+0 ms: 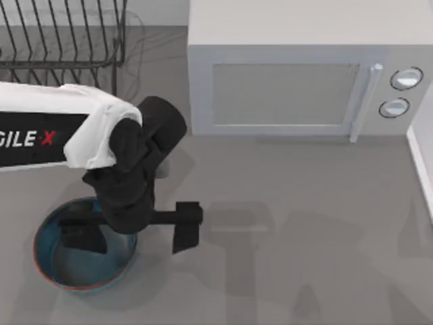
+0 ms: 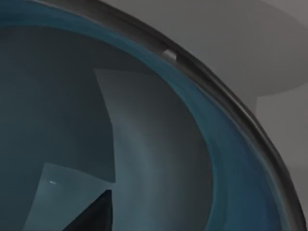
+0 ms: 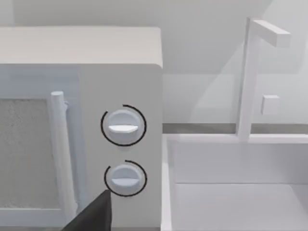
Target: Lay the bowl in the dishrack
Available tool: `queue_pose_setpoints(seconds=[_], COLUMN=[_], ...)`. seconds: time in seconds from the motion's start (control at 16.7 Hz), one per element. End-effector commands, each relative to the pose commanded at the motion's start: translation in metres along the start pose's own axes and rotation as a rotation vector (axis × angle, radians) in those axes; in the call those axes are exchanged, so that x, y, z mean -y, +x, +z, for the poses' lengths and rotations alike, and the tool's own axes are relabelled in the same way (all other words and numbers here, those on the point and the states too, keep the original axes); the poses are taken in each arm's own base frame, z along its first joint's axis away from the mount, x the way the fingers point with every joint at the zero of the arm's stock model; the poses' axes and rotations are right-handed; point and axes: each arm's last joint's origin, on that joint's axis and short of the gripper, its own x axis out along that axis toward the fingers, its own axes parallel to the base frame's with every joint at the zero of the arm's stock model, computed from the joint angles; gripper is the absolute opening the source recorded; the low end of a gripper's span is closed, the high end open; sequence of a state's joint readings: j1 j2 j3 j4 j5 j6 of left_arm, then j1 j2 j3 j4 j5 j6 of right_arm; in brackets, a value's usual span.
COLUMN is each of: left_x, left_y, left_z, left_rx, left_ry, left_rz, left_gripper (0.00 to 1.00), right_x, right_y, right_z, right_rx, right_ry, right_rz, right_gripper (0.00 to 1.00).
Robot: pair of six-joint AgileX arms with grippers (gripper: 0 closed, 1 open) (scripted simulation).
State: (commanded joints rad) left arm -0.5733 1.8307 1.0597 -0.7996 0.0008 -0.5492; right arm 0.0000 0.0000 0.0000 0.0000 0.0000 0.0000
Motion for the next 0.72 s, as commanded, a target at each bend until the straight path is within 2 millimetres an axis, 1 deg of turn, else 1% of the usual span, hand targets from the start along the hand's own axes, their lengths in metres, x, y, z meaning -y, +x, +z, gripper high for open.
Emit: queue_pose_setpoints(seconds=[0.72], left_x=[0.0000], left_y=[0.0000], left_z=[0.0000], left_rx=[0.000], left_ry=[0.000], left_rz=[0.000], left_gripper=[0.02], right_x=[0.0000], right_y=[0.0000], right_z=[0.0000], right_rx=[0.000], right_ry=[0.000], right_rz=[0.000], right_gripper=[1.00])
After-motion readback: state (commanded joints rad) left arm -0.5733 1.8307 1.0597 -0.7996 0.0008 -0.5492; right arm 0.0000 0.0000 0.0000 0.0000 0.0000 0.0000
